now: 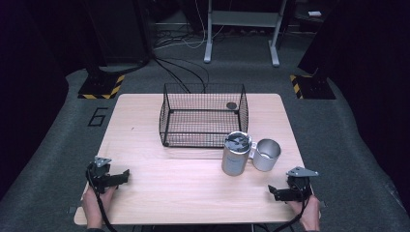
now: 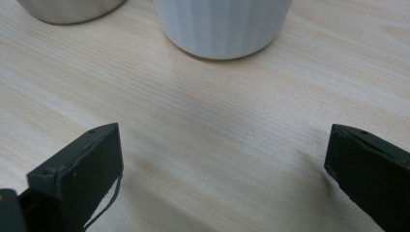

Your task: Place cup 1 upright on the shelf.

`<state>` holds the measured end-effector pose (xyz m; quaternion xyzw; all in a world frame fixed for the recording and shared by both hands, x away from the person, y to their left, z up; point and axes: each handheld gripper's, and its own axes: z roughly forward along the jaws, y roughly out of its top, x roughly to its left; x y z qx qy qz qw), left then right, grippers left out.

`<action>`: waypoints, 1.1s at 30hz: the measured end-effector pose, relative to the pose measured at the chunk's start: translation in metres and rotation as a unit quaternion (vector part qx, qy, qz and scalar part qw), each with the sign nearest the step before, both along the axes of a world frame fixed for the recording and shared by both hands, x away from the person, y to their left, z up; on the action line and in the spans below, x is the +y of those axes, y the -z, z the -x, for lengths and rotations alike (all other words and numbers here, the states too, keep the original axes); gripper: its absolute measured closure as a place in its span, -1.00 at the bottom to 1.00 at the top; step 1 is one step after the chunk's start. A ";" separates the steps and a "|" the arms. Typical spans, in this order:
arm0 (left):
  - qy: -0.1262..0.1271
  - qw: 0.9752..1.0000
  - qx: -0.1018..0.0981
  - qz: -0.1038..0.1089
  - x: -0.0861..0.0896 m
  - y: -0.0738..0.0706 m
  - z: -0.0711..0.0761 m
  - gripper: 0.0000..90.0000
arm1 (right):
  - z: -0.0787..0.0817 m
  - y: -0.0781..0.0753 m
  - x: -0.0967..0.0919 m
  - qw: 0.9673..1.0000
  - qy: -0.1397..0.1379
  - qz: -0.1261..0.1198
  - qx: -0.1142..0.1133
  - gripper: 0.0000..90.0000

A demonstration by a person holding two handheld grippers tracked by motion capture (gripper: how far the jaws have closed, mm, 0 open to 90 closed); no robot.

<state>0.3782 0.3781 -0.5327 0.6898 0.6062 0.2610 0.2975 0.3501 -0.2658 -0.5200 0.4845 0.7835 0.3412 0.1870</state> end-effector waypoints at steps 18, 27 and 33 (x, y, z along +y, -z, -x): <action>0.001 1.000 0.003 0.000 0.000 0.000 0.000 -0.99 | 0.016 -0.021 0.016 0.999 -0.027 -0.027 0.002 -1.00; 0.001 1.000 0.003 0.000 0.000 0.000 0.000 -0.99 | 0.014 -0.033 0.033 0.998 -0.056 -0.028 0.000 -1.00; 0.001 1.000 0.004 0.001 0.000 0.000 0.000 -0.99 | 0.013 -0.041 0.042 0.997 -0.069 -0.030 -0.007 -1.00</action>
